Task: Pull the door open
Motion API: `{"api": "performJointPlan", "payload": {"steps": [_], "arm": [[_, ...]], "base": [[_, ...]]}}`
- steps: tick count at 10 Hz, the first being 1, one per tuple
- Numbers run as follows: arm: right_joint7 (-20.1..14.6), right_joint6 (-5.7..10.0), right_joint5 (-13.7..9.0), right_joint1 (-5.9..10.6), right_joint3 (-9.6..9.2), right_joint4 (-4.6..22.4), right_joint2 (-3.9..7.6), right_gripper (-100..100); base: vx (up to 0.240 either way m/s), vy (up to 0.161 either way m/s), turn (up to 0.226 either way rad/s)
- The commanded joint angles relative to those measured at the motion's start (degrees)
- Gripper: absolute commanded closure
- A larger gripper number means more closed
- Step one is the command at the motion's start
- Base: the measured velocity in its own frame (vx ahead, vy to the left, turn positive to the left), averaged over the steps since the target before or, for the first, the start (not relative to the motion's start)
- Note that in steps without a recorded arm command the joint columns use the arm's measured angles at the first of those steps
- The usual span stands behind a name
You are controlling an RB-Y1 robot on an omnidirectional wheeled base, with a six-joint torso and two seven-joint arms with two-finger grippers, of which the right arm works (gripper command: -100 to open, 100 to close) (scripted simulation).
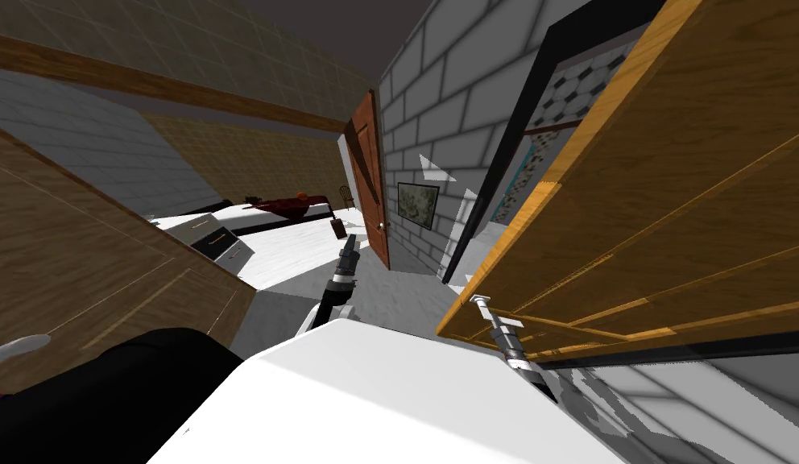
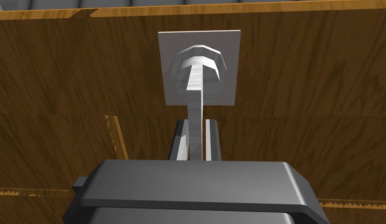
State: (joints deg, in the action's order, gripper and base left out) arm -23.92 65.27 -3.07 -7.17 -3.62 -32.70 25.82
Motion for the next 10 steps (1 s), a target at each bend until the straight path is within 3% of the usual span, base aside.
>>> {"api": "performJointPlan", "payload": {"steps": [1, 3, 4, 9, 10], "arm": [[-0.78, 1.65, 0.06, -1.34, -0.34, 0.16, 0.84, 100], [-1.39, 3.26, 0.1, -2.19, -0.62, 0.58, 1.45, 100], [-1.14, 2.65, 0.13, -1.78, -0.57, 0.57, 1.24, 100], [-1.98, 7.23, 0.25, -3.3, -1.12, 3.24, 2.06, 100], [-1.98, 7.23, 0.25, -3.3, -1.12, 3.24, 2.06, 100]], "base": [[-0.248, -0.104, 0.213], [-0.23, -0.037, 0.144], [-0.096, -0.019, 0.013], [-0.178, -0.082, 0.188], [-0.148, -0.046, 0.068]]}}
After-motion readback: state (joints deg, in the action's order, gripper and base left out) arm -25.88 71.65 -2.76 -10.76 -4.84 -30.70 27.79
